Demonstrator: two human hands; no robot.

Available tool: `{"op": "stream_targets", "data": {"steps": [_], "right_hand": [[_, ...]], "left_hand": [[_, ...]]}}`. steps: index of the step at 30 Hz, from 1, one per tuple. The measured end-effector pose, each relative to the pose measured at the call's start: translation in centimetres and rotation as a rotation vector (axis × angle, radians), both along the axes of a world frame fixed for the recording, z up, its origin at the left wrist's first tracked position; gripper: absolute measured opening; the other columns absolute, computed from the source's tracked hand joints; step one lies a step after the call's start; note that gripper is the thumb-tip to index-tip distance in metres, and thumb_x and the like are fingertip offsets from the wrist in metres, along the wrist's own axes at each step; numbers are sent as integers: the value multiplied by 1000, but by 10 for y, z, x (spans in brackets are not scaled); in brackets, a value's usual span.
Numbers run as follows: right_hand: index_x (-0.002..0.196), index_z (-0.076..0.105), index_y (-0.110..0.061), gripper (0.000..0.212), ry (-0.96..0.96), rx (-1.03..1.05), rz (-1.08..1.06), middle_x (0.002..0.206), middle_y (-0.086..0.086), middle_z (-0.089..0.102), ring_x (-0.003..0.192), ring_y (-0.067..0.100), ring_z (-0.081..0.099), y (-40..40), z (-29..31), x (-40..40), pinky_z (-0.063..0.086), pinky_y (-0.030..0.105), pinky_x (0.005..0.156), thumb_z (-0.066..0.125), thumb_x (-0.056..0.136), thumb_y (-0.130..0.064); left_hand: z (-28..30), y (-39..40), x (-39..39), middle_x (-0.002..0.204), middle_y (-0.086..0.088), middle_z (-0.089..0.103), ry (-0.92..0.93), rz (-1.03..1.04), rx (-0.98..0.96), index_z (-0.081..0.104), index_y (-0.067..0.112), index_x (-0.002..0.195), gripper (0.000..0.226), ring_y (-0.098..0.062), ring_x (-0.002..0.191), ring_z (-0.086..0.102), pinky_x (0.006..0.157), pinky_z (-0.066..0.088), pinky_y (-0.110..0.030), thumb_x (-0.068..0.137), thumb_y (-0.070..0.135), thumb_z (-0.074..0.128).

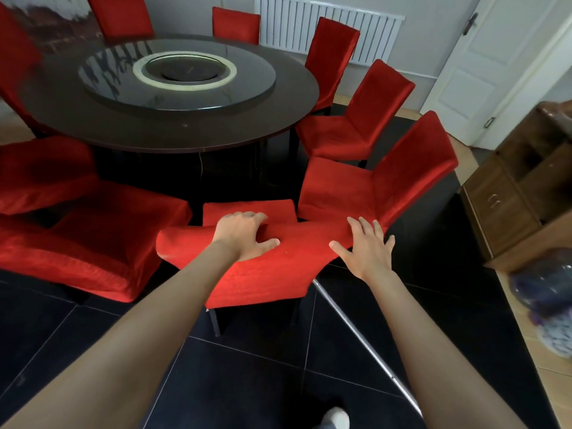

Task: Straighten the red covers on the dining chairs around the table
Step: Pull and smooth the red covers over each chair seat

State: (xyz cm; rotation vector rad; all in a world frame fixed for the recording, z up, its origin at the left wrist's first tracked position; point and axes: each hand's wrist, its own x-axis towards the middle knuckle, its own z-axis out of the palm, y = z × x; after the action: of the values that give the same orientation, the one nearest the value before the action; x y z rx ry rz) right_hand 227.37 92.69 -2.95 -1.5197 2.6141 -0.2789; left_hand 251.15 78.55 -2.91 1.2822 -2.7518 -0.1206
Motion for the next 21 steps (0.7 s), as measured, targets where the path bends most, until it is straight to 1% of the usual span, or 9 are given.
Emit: {"op": "stream_targets", "data": {"steps": [2,6,11,16,19,21], "right_hand": [[152,23,-26,76,1,-13,-22,161,3,18,149,28,3,8,6,-26,5,62,114,44,89,-66],[152,23,-27,75,-4,-24,-76,160,3,21,149,29,5,27,17,-97,5,63,113,43,90,-65],[152,23,-26,75,-6,8,-124,159,3,25,148,29,8,55,23,-199,6,63,113,44,91,-64],[152,23,-26,76,-18,15,-133,158,4,26,148,31,10,62,24,-292,8,64,113,44,90,-65],[152,23,-25,77,-38,25,-119,158,3,27,148,31,10,64,17,-329,8,65,112,46,89,-65],[152,23,-26,77,-43,28,-119,158,3,28,148,30,10,62,14,-356,8,65,112,46,89,-65]], "left_hand": [[7,1,-29,128,1,60,0,-20,-5,49,25,136,73,-23,116,57,91,44,-36,81,73,46],[21,6,-108,125,-1,62,23,-56,-21,51,25,133,70,-25,112,59,87,45,-36,81,72,48],[26,24,-224,127,0,61,22,-106,-31,50,25,135,71,-25,114,58,89,43,-36,82,72,46],[16,45,-324,124,1,61,21,-159,-14,50,24,134,70,-24,112,59,91,43,-37,82,71,46],[6,54,-366,119,1,63,-9,-183,1,52,23,131,68,-22,108,60,90,43,-35,83,71,46],[4,50,-393,119,1,63,-20,-172,16,51,23,132,69,-22,108,60,90,43,-35,83,71,46]]}}
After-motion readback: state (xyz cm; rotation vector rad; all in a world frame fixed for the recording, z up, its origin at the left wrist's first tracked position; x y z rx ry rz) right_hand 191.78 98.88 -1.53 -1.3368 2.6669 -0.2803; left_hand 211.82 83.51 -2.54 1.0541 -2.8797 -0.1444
